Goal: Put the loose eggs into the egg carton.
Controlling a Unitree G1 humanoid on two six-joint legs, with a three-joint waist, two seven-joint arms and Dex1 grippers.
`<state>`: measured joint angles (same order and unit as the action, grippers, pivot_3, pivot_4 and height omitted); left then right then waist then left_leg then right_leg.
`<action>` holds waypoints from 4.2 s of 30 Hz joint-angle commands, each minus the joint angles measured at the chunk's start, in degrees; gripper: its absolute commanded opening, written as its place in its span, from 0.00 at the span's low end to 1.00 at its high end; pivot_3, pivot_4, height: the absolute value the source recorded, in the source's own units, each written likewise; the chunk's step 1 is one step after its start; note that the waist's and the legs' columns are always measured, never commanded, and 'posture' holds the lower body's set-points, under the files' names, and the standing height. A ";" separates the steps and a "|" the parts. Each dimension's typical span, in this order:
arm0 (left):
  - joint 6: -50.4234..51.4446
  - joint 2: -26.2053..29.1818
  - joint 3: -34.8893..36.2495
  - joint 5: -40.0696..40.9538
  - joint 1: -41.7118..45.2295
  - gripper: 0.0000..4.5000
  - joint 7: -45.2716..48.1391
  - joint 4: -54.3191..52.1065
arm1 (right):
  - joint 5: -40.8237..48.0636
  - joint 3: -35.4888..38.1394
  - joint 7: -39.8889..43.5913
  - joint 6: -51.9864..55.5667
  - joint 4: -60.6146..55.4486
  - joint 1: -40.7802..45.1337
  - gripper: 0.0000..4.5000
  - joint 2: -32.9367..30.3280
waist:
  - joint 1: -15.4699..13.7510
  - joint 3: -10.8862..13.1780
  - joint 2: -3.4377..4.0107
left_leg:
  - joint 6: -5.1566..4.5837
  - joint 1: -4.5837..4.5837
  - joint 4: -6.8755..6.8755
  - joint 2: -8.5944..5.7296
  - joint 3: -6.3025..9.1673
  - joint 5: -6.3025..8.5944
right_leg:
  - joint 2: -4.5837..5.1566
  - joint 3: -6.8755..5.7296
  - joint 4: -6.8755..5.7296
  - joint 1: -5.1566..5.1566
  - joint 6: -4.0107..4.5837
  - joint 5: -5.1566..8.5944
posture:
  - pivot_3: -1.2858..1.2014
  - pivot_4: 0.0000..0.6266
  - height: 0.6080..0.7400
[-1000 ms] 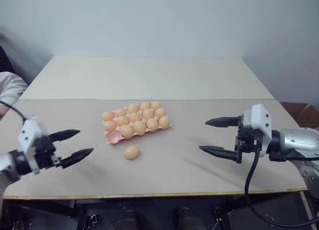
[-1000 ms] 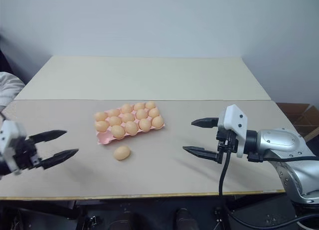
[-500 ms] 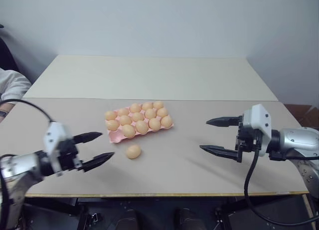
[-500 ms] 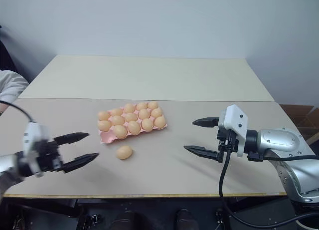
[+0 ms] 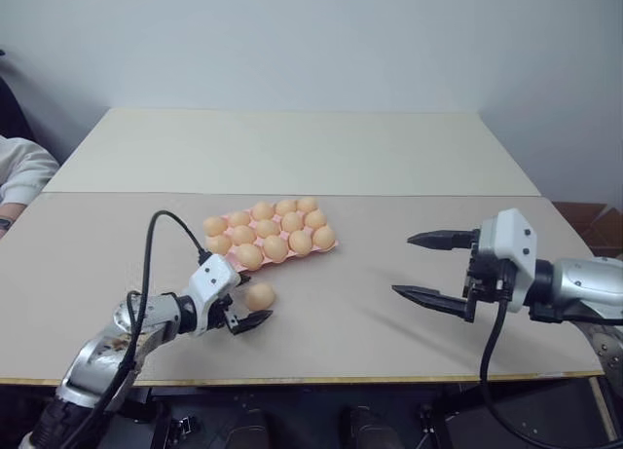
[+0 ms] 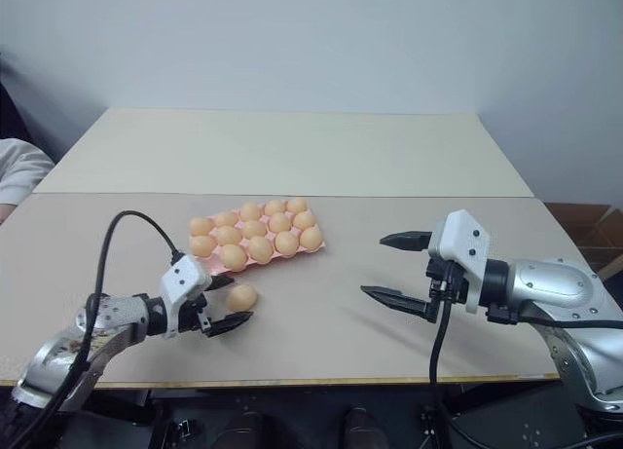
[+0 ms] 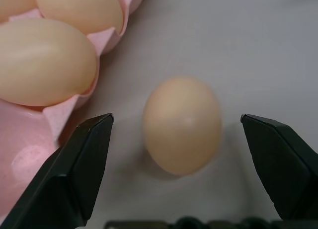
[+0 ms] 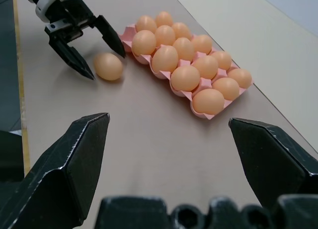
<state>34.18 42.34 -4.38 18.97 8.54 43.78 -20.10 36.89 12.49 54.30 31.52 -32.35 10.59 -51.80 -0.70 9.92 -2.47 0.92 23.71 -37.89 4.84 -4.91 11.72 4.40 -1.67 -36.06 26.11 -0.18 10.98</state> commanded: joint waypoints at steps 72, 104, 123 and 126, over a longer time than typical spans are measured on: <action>9.84 4.57 28.04 5.72 2.18 1.00 -11.84 12.54 | -0.06 1.00 2.82 -0.34 1.10 1.61 1.00 -0.75 | 0.21 -0.01 -0.04 | -0.04 0.01 0.02 0.01 -0.07 0.04 | 0.00 0.03 0.05 0.03 -0.09 -0.05 | 0.52 0.24 1.00; -4.34 1.64 20.39 -2.79 20.65 1.00 -13.11 38.11 | 0.96 1.12 -0.01 0.12 -0.82 1.19 1.00 -0.32 | 0.03 -0.04 -0.10 | -0.05 0.02 0.00 -0.02 -0.04 0.02 | 0.02 -0.02 0.00 -0.01 -0.11 -0.11 | 0.52 0.24 1.00; -15.35 -4.82 10.23 -12.98 40.93 1.00 -10.10 71.24 | 1.44 2.16 -1.56 1.01 -3.02 0.90 1.00 -0.64 | 0.09 -0.08 -0.16 | -0.07 0.05 -0.11 -0.06 -0.02 0.01 | 0.02 -0.05 -0.02 -0.05 -0.16 -0.15 | 0.52 0.24 1.00; -15.29 -4.75 10.83 -12.47 39.40 1.00 -9.57 68.89 | 1.94 2.94 -2.12 1.49 -3.75 0.47 1.00 -0.71 | 0.25 -0.08 -0.16 | -0.07 0.05 -0.11 -0.05 -0.02 0.01 | 0.01 -0.03 -0.03 -0.04 -0.16 -0.15 | 0.52 0.24 1.00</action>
<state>19.56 37.13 6.07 6.69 48.51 33.85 50.43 37.35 12.84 52.63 32.78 -34.00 10.84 -51.79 -0.45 9.84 -2.63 0.85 23.76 -38.00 4.79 -4.93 11.73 4.41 -1.70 -36.10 26.07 -0.34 10.83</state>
